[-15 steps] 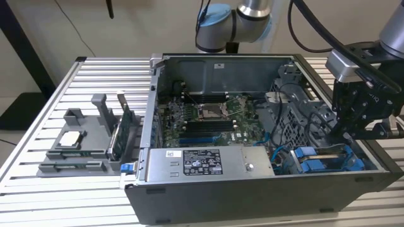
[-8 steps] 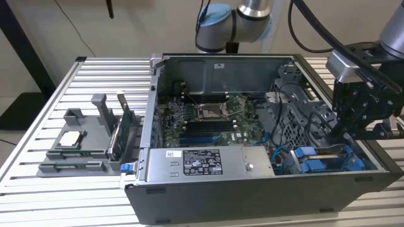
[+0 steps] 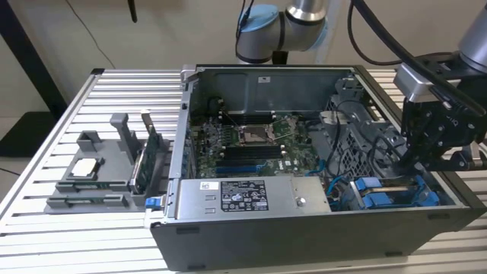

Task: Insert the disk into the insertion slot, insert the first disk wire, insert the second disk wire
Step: 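Insert the first disk wire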

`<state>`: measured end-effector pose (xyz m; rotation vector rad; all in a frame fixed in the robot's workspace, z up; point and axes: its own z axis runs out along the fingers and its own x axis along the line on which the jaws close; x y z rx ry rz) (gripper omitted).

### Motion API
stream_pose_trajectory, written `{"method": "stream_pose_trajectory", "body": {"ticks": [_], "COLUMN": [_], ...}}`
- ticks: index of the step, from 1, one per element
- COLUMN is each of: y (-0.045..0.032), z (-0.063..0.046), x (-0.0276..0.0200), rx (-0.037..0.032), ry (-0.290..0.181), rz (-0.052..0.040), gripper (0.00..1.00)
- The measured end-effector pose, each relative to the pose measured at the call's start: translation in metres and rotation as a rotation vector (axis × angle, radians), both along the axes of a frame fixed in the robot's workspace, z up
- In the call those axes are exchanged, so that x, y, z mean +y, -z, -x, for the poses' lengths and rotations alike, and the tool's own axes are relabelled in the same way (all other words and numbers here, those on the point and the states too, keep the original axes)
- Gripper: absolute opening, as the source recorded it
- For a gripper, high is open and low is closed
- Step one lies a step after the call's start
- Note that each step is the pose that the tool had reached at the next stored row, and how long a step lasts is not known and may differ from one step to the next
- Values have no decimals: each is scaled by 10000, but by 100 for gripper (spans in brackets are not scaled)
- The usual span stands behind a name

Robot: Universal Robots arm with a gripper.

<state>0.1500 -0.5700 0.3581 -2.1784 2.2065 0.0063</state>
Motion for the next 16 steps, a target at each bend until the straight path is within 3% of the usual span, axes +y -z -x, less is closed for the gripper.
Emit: {"method": "stream_pose_trajectory", "body": {"ticks": [16], "y": [35], "z": [-2], "x": [-20], "rx": [0], "ry": [0], "rz": [-1], "gripper": [19]}}
